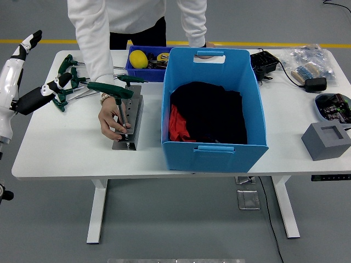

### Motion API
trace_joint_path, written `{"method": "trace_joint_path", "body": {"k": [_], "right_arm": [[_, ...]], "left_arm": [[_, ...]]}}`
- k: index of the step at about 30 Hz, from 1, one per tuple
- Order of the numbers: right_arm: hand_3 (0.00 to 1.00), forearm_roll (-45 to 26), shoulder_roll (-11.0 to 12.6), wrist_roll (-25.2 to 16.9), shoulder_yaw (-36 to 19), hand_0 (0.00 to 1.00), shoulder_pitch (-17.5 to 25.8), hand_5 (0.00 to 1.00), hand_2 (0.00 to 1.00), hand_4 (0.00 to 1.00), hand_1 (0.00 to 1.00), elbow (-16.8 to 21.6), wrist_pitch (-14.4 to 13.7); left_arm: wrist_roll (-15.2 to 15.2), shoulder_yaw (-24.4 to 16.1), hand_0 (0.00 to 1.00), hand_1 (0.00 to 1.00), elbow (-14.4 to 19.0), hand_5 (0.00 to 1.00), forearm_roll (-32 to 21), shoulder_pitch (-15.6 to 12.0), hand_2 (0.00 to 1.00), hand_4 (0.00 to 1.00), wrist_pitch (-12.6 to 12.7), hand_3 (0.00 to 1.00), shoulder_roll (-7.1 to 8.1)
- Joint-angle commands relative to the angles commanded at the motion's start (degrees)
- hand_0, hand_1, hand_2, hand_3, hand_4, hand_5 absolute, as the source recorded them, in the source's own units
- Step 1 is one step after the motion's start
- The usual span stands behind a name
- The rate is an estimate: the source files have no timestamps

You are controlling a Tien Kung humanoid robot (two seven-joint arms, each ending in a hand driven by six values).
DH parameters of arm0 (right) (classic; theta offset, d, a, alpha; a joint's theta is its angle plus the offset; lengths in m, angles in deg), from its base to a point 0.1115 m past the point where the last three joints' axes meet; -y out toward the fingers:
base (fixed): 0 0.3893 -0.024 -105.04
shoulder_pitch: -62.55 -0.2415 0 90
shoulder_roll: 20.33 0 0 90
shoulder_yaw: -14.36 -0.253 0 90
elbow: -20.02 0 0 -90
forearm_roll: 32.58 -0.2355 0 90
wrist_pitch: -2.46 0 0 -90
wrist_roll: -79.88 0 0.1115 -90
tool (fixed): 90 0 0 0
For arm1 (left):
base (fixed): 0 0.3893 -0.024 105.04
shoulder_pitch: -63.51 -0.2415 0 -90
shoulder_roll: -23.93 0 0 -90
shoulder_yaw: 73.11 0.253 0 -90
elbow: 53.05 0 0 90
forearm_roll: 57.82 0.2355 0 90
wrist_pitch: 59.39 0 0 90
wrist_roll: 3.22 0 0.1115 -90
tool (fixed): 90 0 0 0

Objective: Lift tool from toolbox,place it in box,lift tool from toolbox,place it in box

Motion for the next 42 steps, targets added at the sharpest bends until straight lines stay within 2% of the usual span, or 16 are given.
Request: {"method": "trace_joint_path", "body": {"k": [1, 6, 7, 8, 10, 13, 18, 26, 36, 37, 42], "right_arm": [[0.543, 0.04, 0.0, 0.01, -0.01, 0.635, 0.0, 0.581, 0.706, 0.799, 0.623, 0.0, 0.01], [0.543, 0.36, -0.1, 0.18, -0.1, 0.635, 0.09, 0.581, 0.706, 0.799, 0.623, 0.0, 0.09], [0.542, 0.4, -0.1, 0.18, -0.05, 0.635, 0.08, 0.58, 0.707, 0.799, 0.624, 0.0, 0.11], [0.542, 0.45, -0.1, 0.2, -0.02, 0.635, 0.06, 0.58, 0.707, 0.799, 0.624, 0.0, 0.14], [0.542, 0.51, -0.09, 0.22, 0.06, 0.635, 0.04, 0.58, 0.707, 0.799, 0.624, 0.0, 0.2], [0.542, 0.56, -0.13, 0.25, 0.0, 0.635, 0.08, 0.582, 0.706, 0.8, 0.624, 0.0, 0.2], [0.542, 0.13, -0.2, 0.28, 0.09, 0.635, 0.15, 0.582, 0.706, 0.8, 0.624, 0.0, 0.13], [0.542, 0.31, -0.3, 0.43, 0.34, 0.636, 0.12, 0.585, 0.706, 0.801, 0.624, 0.0, 0.1], [0.542, -0.81, -0.24, 0.35, 1.22, 0.635, -0.15, 0.585, 0.706, 0.801, 0.625, 0.0, -0.03], [0.542, -0.84, -0.22, 0.34, 1.31, 0.635, -0.21, 0.586, 0.706, 0.801, 0.624, 0.0, -0.04], [0.542, -1.43, -0.19, 0.29, 1.8, 0.635, -0.41, 0.586, 0.706, 0.801, 0.624, 0.0, -0.09]], "left_arm": [[-0.43, 0.44, 0.998, 0.998, 0.0, 0.585, 2.03, 0.15, 0.998, 0.998, -0.55, 0.998, 0.12], [-1.39, 4.69, 0.998, 0.998, 0.0, 0.585, 13.95, 3.37, 0.998, 0.998, -2.98, 0.998, 1.74], [-1.67, 5.55, 0.998, 0.998, 0.0, 0.524, 16.18, 4.08, 0.998, 0.998, -3.39, 0.998, 2.07], [-2.12, 6.72, 0.998, 0.998, 0.0, 0.524, 17.29, 5.11, 0.998, 0.998, -3.92, 0.998, 2.49], [-3.21, 8.54, 0.998, 0.998, -0.33, 0.524, 17.29, 6.57, 0.998, 0.998, -5.1, 0.998, 2.88], [-4.23, 9.8, 0.998, 0.998, -2.34, 0.497, 17.29, 7.56, 0.998, 0.998, -6.02, 0.998, 2.49], [-4.25, 11.6, 0.998, 0.998, -5.0, 0.497, 17.29, 8.85, 0.998, 0.998, -6.71, 0.998, 2.25], [-5.68, 18.03, 0.998, 0.998, -11.67, 0.479, 17.29, 14.76, 0.998, 0.998, -7.04, 0.998, 4.42], [-6.6, 24.35, 0.998, 0.998, -17.98, 0.48, 17.29, 22.39, 0.998, 0.998, -7.66, 0.998, 7.12], [-6.63, 24.96, 0.998, 0.998, -18.5, 0.484, 17.29, 23.08, 0.946, 0.998, -7.72, 0.908, 7.26], [-6.77, 26.33, 0.998, 0.998, -20.78, 0.484, 17.29, 25.13, 0.946, 0.998, -7.87, 0.908, 7.38]]}}
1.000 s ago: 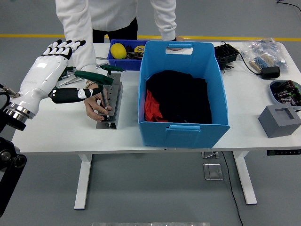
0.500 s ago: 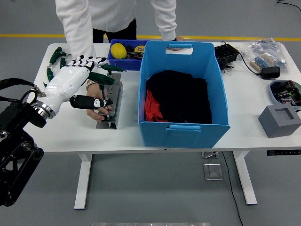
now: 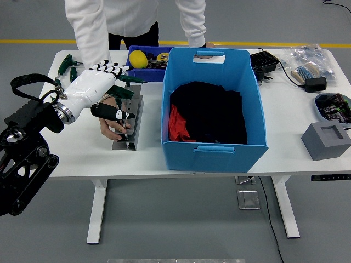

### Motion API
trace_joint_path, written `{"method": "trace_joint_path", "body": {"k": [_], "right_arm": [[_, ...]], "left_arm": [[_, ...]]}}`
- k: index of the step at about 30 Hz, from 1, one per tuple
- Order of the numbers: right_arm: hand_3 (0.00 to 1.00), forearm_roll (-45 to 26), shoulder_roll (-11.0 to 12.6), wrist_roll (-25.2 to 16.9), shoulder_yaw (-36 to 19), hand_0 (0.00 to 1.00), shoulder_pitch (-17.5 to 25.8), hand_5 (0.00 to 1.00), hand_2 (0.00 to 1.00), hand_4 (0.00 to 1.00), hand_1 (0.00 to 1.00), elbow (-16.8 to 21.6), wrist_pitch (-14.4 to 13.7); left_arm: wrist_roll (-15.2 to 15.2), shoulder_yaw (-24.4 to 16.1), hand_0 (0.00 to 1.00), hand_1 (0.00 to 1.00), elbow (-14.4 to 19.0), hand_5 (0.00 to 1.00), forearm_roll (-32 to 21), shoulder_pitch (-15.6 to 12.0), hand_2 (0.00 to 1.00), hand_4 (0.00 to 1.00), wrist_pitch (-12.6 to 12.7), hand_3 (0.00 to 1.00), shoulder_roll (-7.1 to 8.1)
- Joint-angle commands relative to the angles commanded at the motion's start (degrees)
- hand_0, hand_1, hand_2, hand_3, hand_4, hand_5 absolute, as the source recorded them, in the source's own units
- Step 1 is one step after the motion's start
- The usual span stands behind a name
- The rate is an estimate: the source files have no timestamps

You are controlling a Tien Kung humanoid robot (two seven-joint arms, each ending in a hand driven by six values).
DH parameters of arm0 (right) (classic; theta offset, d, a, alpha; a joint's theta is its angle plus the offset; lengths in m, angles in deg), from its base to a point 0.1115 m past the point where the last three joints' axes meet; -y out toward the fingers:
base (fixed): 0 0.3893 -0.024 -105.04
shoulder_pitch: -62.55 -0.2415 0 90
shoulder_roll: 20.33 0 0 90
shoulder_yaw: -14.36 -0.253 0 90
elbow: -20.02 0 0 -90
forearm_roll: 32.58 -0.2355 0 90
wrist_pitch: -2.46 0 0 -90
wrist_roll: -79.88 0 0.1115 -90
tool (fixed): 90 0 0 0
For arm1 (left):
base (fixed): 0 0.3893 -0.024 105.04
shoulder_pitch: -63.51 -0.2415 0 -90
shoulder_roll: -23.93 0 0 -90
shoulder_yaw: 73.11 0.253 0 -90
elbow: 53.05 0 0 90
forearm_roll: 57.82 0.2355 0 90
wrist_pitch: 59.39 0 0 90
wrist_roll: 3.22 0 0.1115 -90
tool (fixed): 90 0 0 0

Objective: Lift tool from toolbox,place it in box,lift tool from toolbox,place it in box

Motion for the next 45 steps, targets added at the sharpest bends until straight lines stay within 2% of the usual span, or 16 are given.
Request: {"method": "trace_joint_path", "body": {"k": [1, 7, 8, 12, 13, 18, 19, 25, 26, 31, 32, 37, 38, 43, 44, 45], "right_arm": [[0.541, -0.03, 0.0, 0.0, 0.05, 0.635, -0.03, 0.586, 0.706, 0.801, 0.625, 0.0, 0.0], [0.541, -0.13, -0.01, 0.07, 0.32, 0.635, -0.12, 0.586, 0.706, 0.801, 0.625, 0.0, -0.03], [0.541, -0.1, -0.02, 0.1, 0.35, 0.635, -0.11, 0.586, 0.706, 0.801, 0.626, 0.0, -0.03], [0.541, 0.21, -0.08, 0.21, 0.36, 0.635, -0.06, 0.586, 0.706, 0.801, 0.626, 0.0, -0.03], [0.542, 0.29, -0.1, 0.24, 0.34, 0.635, -0.04, 0.584, 0.706, 0.8, 0.626, 0.0, -0.03], [0.542, 0.5, -0.14, 0.31, 0.47, 0.635, -0.08, 0.584, 0.706, 0.8, 0.626, 0.0, -0.07], [0.541, 0.58, -0.14, 0.33, 0.47, 0.635, -0.13, 0.584, 0.706, 0.8, 0.625, 0.0, -0.08], [0.541, 0.27, -0.09, 0.26, 0.75, 0.635, -0.28, 0.584, 0.706, 0.8, 0.625, 0.0, -0.11], [0.541, 0.25, -0.08, 0.26, 0.78, 0.635, -0.31, 0.584, 0.706, 0.798, 0.625, 0.0, -0.11], [0.541, -0.05, 0.02, 0.18, 1.0, 0.635, -0.53, 0.584, 0.706, 0.798, 0.625, 0.0, -0.11], [0.541, -0.15, 0.04, 0.16, 1.04, 0.634, -0.56, 0.585, 0.704, 0.798, 0.625, 0.0, -0.12], [0.541, -0.55, 0.11, 0.07, 1.37, 0.634, -0.67, 0.585, 0.704, 0.798, 0.625, 0.0, -0.1], [0.541, -0.58, 0.12, 0.06, 1.41, 0.633, -0.68, 0.585, 0.705, 0.798, 0.625, 0.0, -0.09], [0.541, -0.71, 0.16, 0.02, 1.54, 0.633, -0.76, 0.585, 0.705, 0.798, 0.625, 0.0, -0.02], [0.542, -0.77, 0.17, 0.01, 1.54, 0.634, -0.78, 0.587, 0.705, 0.798, 0.625, 0.0, -0.02], [0.542, -0.86, 0.19, -0.02, 1.61, 0.634, -0.8, 0.587, 0.705, 0.798, 0.625, 0.0, -0.02]], "left_arm": [[-0.03, 0.15, 0.91, 0.874, -0.41, 0.478, 0.0, 0.23, 0.814, 0.998, 0.01, 0.815, 0.0], [-0.4, 1.1, 0.91, 0.874, -3.21, 0.478, 0.0, 1.67, 0.814, 0.998, -0.22, 0.815, 0.11], [-0.51, 1.23, 0.833, 0.768, -3.64, 0.478, 0.0, 1.88, 0.726, 0.998, -0.26, 0.753, 0.12], [-0.99, 1.4, 0.833, 0.768, -4.97, 0.478, 0.0, 2.4, 0.726, 0.998, -0.3, 0.753, -0.03], [-1.08, 1.38, 0.719, 0.675, -5.24, 0.495, 0.0, 2.51, 0.656, 0.998, -0.31, 0.721, -0.1], [-1.19, 1.51, 0.719, 0.675, -6.44, 0.495, 0.0, 3.16, 0.656, 0.998, -0.18, 0.721, -0.29], [-1.18, 1.57, 0.668, 0.62, -6.72, 0.504, 0.0, 3.26, 0.605, 0.998, -0.13, 0.695, -0.28], [-0.9, 1.95, 0.668, 0.62, -7.77, 0.504, 0.0, 3.43, 0.605, 0.998, 0.7, 0.695, -0.18], [-0.85, 2.04, 0.643, 0.573, -7.85, 0.501, 0.0, 3.48, 0.559, 0.998, 0.87, 0.625, -0.16], [-0.72, 2.34, 0.643, 0.573, -8.68, 0.501, 0.0, 3.98, 0.559, 0.998, 1.4, 0.625, -0.09], [-0.71, 2.36, 0.621, 0.501, -8.88, 0.509, 0.0, 4.09, 0.5, 0.998, 1.38, 0.587, -0.07], [-0.61, 2.54, 0.621, 0.501, -9.7, 0.509, 0.0, 4.48, 0.5, 0.998, 1.51, 0.587, -0.01], [-0.62, 2.6, 0.598, 0.431, -9.84, 0.51, 0.0, 4.51, 0.43, 0.998, 1.48, 0.522, 0.01], [-0.52, 2.71, 0.598, 0.431, -10.47, 0.51, 0.0, 4.62, 0.43, 0.998, 1.52, 0.522, 0.03], [-0.49, 2.72, 0.586, 0.413, -10.63, 0.534, 0.0, 4.68, 0.409, 0.998, 1.57, 0.451, 0.02], [-0.46, 2.73, 0.586, 0.413, -10.76, 0.534, 0.0, 4.74, 0.409, 0.998, 1.6, 0.451, 0.01]]}}
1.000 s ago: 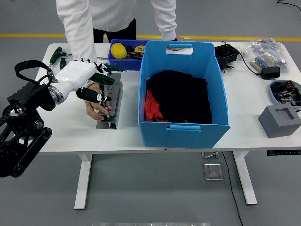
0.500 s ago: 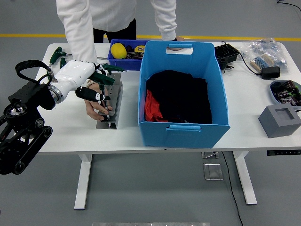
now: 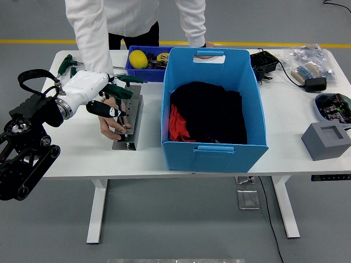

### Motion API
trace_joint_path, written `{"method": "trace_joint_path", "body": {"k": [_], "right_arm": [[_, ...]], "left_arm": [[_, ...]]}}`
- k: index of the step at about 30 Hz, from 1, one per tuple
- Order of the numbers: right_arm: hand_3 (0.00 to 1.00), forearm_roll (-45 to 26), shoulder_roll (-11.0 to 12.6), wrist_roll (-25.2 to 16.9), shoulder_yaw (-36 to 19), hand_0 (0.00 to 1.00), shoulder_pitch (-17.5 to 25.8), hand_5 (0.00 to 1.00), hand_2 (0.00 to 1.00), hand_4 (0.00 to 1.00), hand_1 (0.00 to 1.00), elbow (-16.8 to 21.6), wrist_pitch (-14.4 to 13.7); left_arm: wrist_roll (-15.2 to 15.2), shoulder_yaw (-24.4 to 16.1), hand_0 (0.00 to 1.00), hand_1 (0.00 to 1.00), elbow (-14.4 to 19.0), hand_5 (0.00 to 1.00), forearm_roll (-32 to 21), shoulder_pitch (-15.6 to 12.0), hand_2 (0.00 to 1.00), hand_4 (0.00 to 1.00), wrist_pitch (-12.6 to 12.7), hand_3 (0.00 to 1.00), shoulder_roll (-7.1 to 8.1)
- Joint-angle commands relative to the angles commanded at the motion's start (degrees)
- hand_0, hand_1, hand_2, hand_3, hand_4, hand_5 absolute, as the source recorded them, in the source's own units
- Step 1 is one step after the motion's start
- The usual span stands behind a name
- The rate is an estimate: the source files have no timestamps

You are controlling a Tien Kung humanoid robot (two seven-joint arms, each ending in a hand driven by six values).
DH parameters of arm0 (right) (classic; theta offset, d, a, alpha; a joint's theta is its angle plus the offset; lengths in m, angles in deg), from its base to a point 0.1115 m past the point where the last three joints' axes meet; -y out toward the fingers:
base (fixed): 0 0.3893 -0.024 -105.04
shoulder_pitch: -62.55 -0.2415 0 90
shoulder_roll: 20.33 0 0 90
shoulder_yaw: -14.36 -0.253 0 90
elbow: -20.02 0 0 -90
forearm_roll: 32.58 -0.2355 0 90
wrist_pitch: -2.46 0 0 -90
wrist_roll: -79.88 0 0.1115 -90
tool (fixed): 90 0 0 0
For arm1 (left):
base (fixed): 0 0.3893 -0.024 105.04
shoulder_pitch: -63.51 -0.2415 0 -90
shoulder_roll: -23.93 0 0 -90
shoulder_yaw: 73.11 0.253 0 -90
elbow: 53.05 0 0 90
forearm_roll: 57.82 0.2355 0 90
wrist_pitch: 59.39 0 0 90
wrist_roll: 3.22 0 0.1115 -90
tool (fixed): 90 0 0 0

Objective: Lift tool from toolbox,place it in box,lift tool from toolbox,place it in box

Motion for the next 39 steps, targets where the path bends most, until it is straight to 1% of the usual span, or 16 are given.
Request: {"method": "trace_joint_path", "body": {"k": [4, 5, 10, 11, 16, 17, 22, 23, 28, 29, 34, 35, 39], "right_arm": [[0.542, -0.23, 0.02, -0.04, 0.12, 0.634, -0.06, 0.587, 0.705, 0.798, 0.625, 0.0, -0.03], [0.542, -0.32, 0.03, -0.06, 0.19, 0.634, -0.06, 0.586, 0.705, 0.798, 0.625, 0.0, -0.04], [0.542, -0.47, 0.05, -0.12, 0.33, 0.634, -0.11, 0.586, 0.705, 0.798, 0.625, 0.0, -0.05], [0.542, -0.48, 0.05, -0.13, 0.35, 0.634, -0.12, 0.588, 0.705, 0.798, 0.625, 0.0, -0.05], [0.542, -0.61, 0.08, -0.17, 0.36, 0.634, -0.15, 0.588, 0.705, 0.798, 0.625, 0.0, -0.04], [0.542, -0.65, 0.08, -0.17, 0.38, 0.633, -0.15, 0.588, 0.705, 0.798, 0.625, 0.0, -0.05], [0.542, -0.7, 0.07, -0.16, 0.44, 0.633, -0.17, 0.588, 0.705, 0.798, 0.625, 0.0, -0.05], [0.542, -0.72, 0.07, -0.18, 0.46, 0.634, -0.17, 0.588, 0.705, 0.798, 0.625, 0.0, -0.04], [0.542, -0.99, 0.07, -0.26, 0.72, 0.634, -0.25, 0.588, 0.705, 0.798, 0.625, 0.0, -0.04], [0.541, -1.06, 0.08, -0.27, 0.77, 0.634, -0.26, 0.588, 0.705, 0.798, 0.625, 0.0, -0.03], [0.541, -1.37, 0.1, -0.36, 1.04, 0.634, -0.27, 0.588, 0.705, 0.798, 0.625, 0.0, -0.02], [0.541, -1.43, 0.1, -0.37, 1.11, 0.634, -0.27, 0.588, 0.705, 0.798, 0.624, 0.0, -0.02], [0.541, -1.52, 0.13, -0.39, 1.22, 0.634, -0.3, 0.588, 0.705, 0.798, 0.624, 0.0, 0.01]], "left_arm": [[0.06, 0.16, 0.586, 0.413, -0.33, 0.534, 0.0, 0.18, 0.409, 0.998, 0.01, 0.451, 0.04], [0.07, 0.18, 0.58, 0.385, -0.38, 0.538, 0.0, 0.2, 0.393, 0.998, -0.02, 0.373, 0.05], [0.21, 0.38, 0.58, 0.385, -0.65, 0.538, 0.0, 0.39, 0.393, 0.998, -0.14, 0.373, 0.05], [0.22, 0.39, 0.567, 0.372, -0.7, 0.538, 0.0, 0.41, 0.376, 0.998, -0.15, 0.333, 0.06], [0.3, 0.32, 0.567, 0.372, -1.03, 0.538, 0.0, 0.51, 0.376, 0.998, -0.24, 0.333, 0.12], [0.3, 0.3, 0.559, 0.362, -1.1, 0.539, 0.0, 0.53, 0.361, 0.998, -0.25, 0.295, 0.12], [0.32, 0.23, 0.559, 0.362, -1.69, 0.539, 0.0, 0.62, 0.361, 0.998, 0.18, 0.295, -0.07], [0.3, 0.15, 0.471, 0.261, -1.98, 0.543, 0.0, 0.61, 0.27, 0.998, 0.38, 0.258, -0.2], [0.07, -0.22, 0.471, 0.261, -3.33, 0.543, 0.0, 0.47, 0.27, 0.998, 1.03, 0.258, -0.99], [0.03, -0.19, 0.406, 0.193, -3.43, 0.545, 0.0, 0.45, 0.207, 0.998, 1.21, 0.236, -1.08], [-0.33, 0.18, 0.406, 0.193, -3.8, 0.545, 0.0, 0.5, 0.207, 0.998, 2.4, 0.236, -1.41], [-0.45, 0.23, 0.348, 0.14, -3.88, 0.544, 0.0, 0.52, 0.165, 0.998, 2.62, 0.204, -1.46], [-0.97, 0.45, 0.348, 0.14, -4.23, 0.544, 0.0, 0.56, 0.165, 0.998, 3.58, 0.204, -1.58]]}}
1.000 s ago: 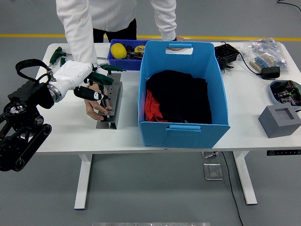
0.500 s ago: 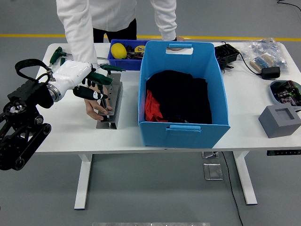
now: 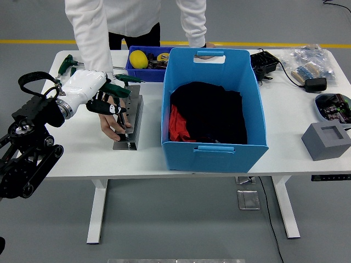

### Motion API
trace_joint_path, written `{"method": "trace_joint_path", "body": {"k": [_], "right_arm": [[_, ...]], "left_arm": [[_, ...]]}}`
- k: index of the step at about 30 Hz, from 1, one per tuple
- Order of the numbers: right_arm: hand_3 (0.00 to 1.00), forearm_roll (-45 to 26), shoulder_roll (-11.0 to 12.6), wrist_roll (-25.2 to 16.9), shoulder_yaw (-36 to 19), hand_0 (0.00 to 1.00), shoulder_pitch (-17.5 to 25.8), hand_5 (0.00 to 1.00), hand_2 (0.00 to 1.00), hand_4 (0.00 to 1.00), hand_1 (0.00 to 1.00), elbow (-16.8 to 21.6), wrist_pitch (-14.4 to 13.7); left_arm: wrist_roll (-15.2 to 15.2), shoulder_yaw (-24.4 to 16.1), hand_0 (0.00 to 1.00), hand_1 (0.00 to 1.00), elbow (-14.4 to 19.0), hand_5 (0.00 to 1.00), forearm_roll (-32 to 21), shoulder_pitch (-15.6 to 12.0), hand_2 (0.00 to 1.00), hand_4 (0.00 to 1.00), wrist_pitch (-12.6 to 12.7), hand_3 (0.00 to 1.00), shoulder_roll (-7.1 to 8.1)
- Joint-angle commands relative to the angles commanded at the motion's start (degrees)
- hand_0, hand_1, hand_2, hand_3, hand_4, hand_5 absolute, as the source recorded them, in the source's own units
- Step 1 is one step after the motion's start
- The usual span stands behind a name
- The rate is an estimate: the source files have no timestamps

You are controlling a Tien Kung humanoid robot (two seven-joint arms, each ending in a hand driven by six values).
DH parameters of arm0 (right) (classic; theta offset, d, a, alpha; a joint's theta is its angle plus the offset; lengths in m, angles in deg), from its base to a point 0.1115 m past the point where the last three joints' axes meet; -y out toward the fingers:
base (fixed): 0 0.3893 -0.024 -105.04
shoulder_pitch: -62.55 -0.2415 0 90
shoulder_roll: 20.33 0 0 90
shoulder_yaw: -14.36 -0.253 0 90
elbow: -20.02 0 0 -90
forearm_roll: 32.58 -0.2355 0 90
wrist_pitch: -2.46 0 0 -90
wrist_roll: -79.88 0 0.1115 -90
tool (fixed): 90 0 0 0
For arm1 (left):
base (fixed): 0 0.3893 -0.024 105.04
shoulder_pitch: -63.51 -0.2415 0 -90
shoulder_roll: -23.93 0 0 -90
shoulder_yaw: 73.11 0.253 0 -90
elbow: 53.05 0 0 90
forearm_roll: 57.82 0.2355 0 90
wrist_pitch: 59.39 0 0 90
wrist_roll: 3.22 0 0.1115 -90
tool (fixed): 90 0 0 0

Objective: Lift tool from toolbox,place it in box,lift tool from toolbox,place it in box

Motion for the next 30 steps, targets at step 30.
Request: {"method": "trace_joint_path", "body": {"k": [30], "right_arm": [[0.54, 0.29, -0.12, 0.04, 0.05, 0.634, 0.34, 0.586, 0.705, 0.796, 0.624, 0.0, 0.01]], "left_arm": [[-2.3, 2.38, 0.183, 0.034, -0.11, 0.539, 0.0, 0.35, 0.063, 0.867, 8.48, 0.075, 0.28]]}}
